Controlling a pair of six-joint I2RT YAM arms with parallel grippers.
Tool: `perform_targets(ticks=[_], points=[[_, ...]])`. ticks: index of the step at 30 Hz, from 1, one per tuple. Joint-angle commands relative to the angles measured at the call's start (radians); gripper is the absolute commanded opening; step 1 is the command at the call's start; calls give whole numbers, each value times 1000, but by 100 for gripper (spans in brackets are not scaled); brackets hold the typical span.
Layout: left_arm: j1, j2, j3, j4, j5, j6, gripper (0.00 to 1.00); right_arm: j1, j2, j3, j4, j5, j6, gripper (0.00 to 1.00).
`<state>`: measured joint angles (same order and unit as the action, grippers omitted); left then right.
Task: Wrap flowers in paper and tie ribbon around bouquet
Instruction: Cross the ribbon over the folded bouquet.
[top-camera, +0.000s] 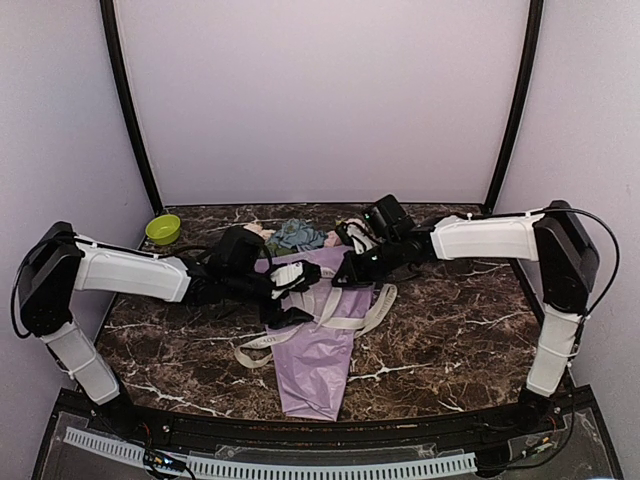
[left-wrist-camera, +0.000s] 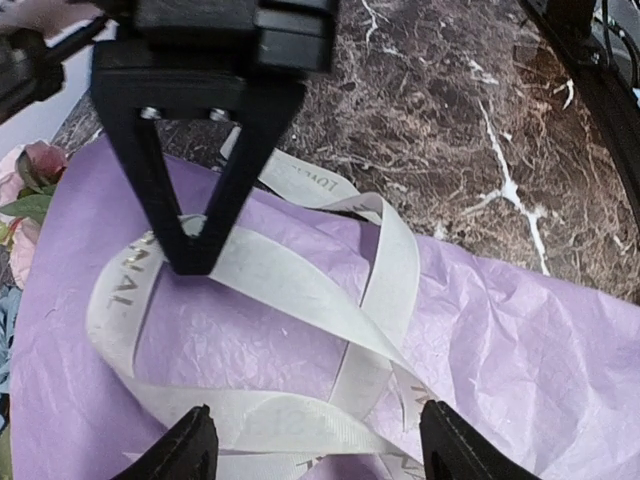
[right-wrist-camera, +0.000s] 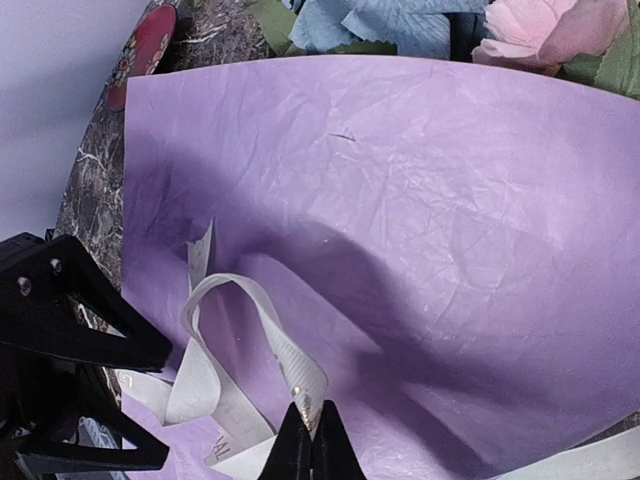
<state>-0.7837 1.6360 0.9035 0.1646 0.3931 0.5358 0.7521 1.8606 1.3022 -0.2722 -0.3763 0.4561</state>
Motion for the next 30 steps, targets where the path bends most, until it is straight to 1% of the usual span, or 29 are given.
perform_targets(ticks=[1, 3, 5, 8, 13, 15, 16, 18, 20, 22, 24, 25, 30], points=[[-6, 79, 66, -128, -35, 131, 71, -5, 20, 77, -62, 44, -41, 0], [-6, 96, 63, -117, -79, 141, 69, -6, 16, 111, -94, 80, -56, 0], [-9, 103, 58, -116, -90, 156, 66, -7, 9, 138, -121, 118, -72, 0], [-14, 104, 46, -102, -125, 164, 65, -7, 4, 192, -175, 157, -102, 0], [-42, 126, 25, -69, -195, 202, 65, -7, 11, 255, -222, 161, -139, 0], [-54, 141, 17, -49, -231, 206, 62, -7, 16, 257, -215, 162, -148, 0], [-59, 146, 11, -32, -252, 209, 58, -7, 18, 253, -207, 162, -151, 0], [-66, 154, 0, 1, -289, 211, 45, -7, 27, 238, -183, 158, -164, 0], [-70, 149, -6, 28, -306, 209, 31, -7, 40, 217, -159, 154, -170, 0], [-72, 133, -9, 45, -302, 199, 15, -9, 56, 195, -135, 142, -173, 0], [-72, 104, -18, 69, -290, 183, 1, -9, 80, 179, -118, 118, -175, 0], [-72, 87, -27, 86, -283, 176, 0, -8, 88, 172, -112, 104, -175, 0], [-71, -9, -67, 176, -244, 116, 0, -5, 110, 98, -65, 2, -167, 0]])
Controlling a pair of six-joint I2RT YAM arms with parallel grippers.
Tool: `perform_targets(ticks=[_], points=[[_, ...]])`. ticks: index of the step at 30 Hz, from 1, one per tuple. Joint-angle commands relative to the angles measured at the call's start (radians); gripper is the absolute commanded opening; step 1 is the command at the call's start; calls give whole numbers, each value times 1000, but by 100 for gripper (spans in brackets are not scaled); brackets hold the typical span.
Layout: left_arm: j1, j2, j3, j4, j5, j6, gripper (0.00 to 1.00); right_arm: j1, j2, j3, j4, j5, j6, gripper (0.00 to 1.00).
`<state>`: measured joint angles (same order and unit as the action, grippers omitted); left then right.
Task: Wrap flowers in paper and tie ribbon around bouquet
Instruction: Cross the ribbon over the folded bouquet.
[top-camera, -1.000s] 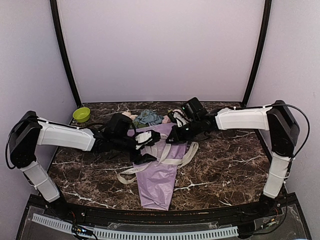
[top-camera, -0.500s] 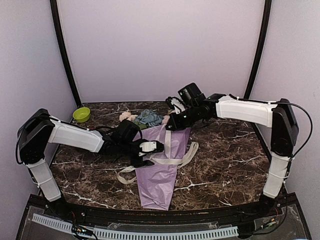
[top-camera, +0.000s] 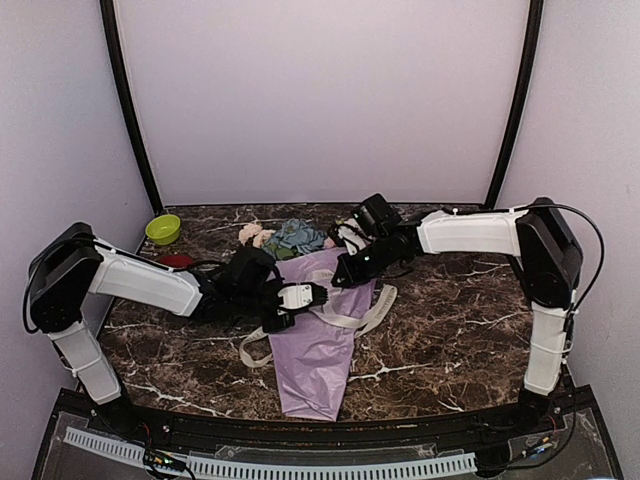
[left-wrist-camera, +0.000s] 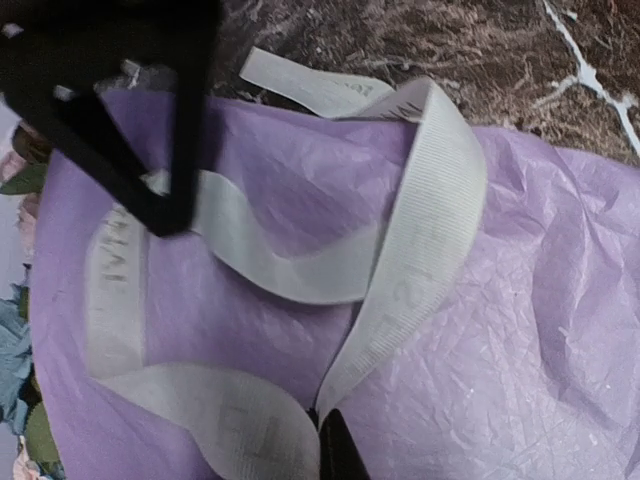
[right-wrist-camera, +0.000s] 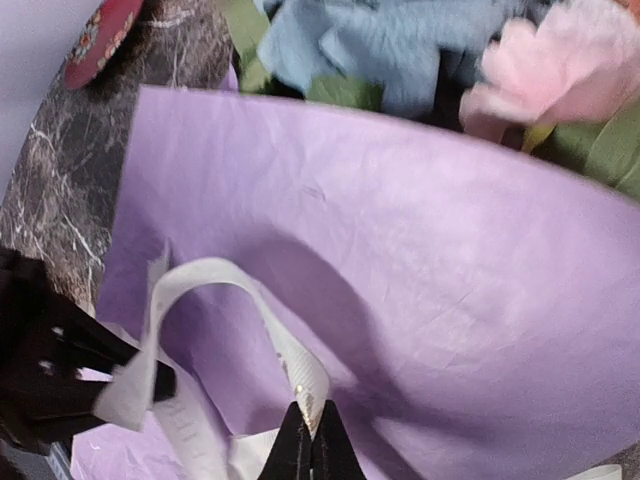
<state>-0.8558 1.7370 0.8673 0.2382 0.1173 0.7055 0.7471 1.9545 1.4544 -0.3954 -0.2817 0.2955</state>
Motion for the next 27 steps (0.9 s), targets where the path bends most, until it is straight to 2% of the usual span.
perform_targets(ticks=[1, 8, 12, 16, 19, 23, 27], points=[[2, -121, -36, 117, 35, -63, 0, 1, 17, -67, 62, -117, -13, 0], [27, -158, -43, 160, 37, -150, 0, 9, -13, -147, -1, -252, -94, 0], [27, -141, -42, 155, 10, -132, 0, 9, -54, -171, -44, -267, -128, 2], [27, -100, -28, 125, -52, -129, 0, 1, -102, -149, -52, -179, -71, 22], [27, -79, -23, 109, -78, -144, 0, -5, -128, -91, -96, -4, -6, 37], [27, -51, -16, 103, -96, -175, 0, -3, -173, -80, -129, 180, 100, 41], [27, -25, -33, 141, -126, -224, 0, 22, -258, -228, -55, 257, 282, 35]])
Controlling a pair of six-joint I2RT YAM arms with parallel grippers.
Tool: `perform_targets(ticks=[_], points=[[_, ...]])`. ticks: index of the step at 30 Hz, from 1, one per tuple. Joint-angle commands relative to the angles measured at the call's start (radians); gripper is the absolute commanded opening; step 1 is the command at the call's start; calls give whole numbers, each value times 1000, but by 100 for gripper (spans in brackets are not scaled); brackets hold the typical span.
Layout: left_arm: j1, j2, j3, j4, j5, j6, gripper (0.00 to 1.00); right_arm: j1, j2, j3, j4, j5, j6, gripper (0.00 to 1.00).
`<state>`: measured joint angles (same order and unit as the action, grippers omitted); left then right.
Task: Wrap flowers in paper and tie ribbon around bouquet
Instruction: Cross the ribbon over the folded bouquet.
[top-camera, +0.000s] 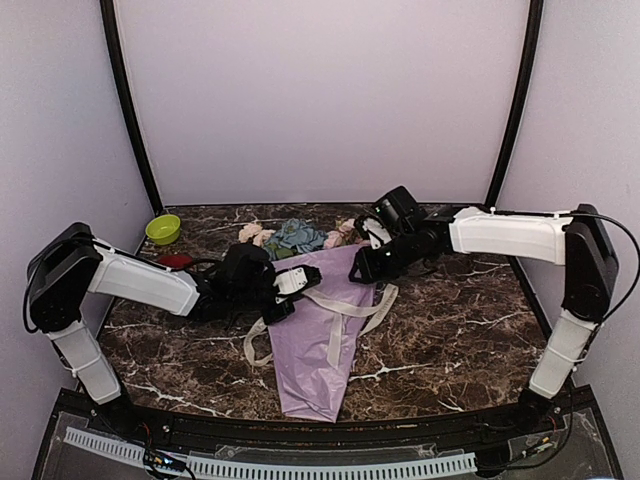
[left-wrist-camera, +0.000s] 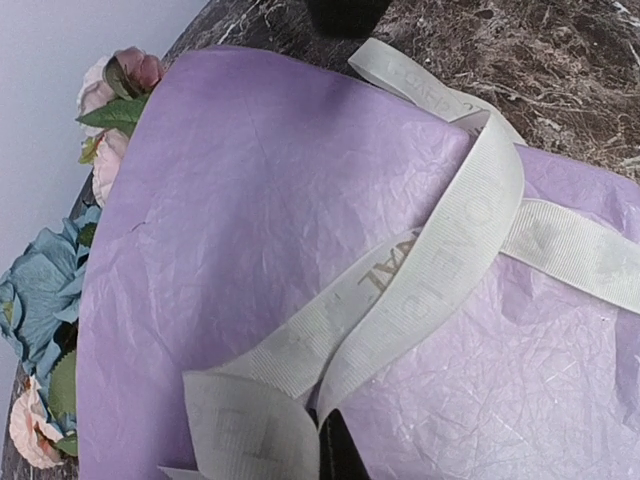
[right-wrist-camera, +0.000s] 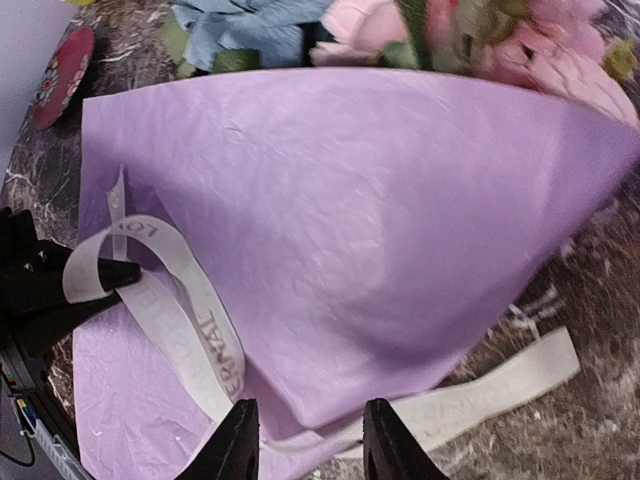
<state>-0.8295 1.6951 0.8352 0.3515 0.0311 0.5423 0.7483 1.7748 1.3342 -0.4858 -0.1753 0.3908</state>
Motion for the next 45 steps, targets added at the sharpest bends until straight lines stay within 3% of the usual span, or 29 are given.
perform_targets(ticks=[1, 5, 8, 20, 25, 34, 40, 45], points=[[1, 24, -4, 29, -45, -71, 0, 45, -112, -152, 79, 159, 225, 32], [1, 31, -18, 24, -43, -107, 0, 154, -217, -312, 269, 162, 350, 22], [1, 27, -35, 29, -41, -128, 0, 211, -197, -344, 336, 153, 386, 23], [1, 35, -35, 17, -21, -152, 0, 232, -28, -279, 327, 139, 453, 38], [1, 44, -32, 8, -23, -144, 0, 239, 19, -207, 289, 142, 411, 28], [1, 57, -31, 5, -22, -146, 0, 244, 50, -123, 195, 224, 360, 28], [1, 64, -31, 2, -21, -154, 0, 300, 15, -65, 54, 373, 331, 28], [1, 64, -35, 0, -24, -157, 0, 351, 1, -97, 70, 287, 390, 28]])
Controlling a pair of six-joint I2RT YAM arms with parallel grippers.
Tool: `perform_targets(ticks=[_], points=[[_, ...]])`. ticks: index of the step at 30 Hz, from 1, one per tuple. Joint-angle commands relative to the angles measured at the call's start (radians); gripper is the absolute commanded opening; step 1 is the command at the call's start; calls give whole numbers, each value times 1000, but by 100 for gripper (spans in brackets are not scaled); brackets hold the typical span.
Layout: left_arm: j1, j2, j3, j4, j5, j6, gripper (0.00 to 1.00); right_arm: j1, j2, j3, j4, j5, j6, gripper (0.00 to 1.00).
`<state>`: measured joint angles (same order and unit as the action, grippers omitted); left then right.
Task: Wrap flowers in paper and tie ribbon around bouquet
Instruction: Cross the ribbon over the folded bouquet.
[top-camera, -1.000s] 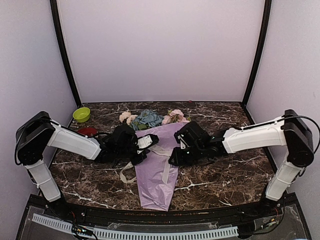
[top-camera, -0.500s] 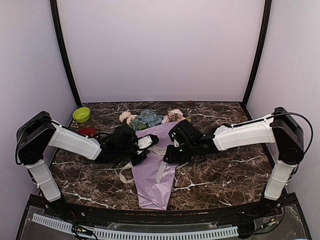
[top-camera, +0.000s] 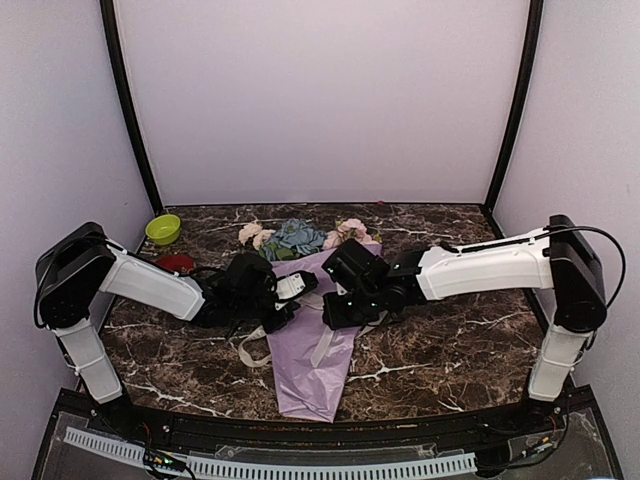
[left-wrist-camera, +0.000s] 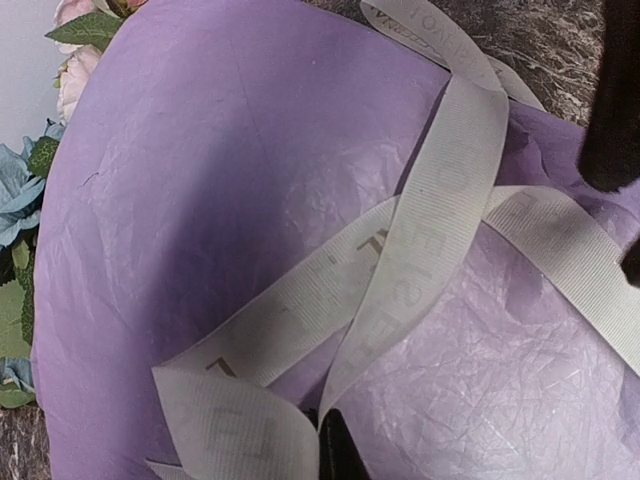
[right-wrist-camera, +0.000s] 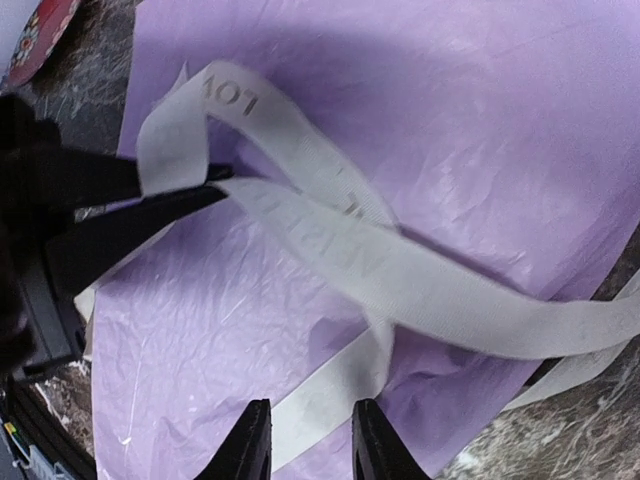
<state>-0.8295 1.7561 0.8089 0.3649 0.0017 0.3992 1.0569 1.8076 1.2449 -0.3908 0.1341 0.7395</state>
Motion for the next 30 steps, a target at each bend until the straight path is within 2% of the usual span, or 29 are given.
perform_targets(ticks=[1, 5, 10, 21, 30], points=[[1, 3, -9, -15, 6, -14, 0, 50, -37, -22, -14, -34, 72, 29], [1, 3, -9, -16, 6, -14, 0, 57, -62, -85, 35, -42, 153, 30], [1, 5, -1, -29, 11, -12, 0, 48, -29, -86, 108, -116, 160, 30], [1, 0, 1, -50, 9, -16, 0, 20, -6, -83, 56, -74, 153, 37], [1, 2, 6, -55, 10, -11, 0, 12, 40, -99, 95, -101, 165, 44]])
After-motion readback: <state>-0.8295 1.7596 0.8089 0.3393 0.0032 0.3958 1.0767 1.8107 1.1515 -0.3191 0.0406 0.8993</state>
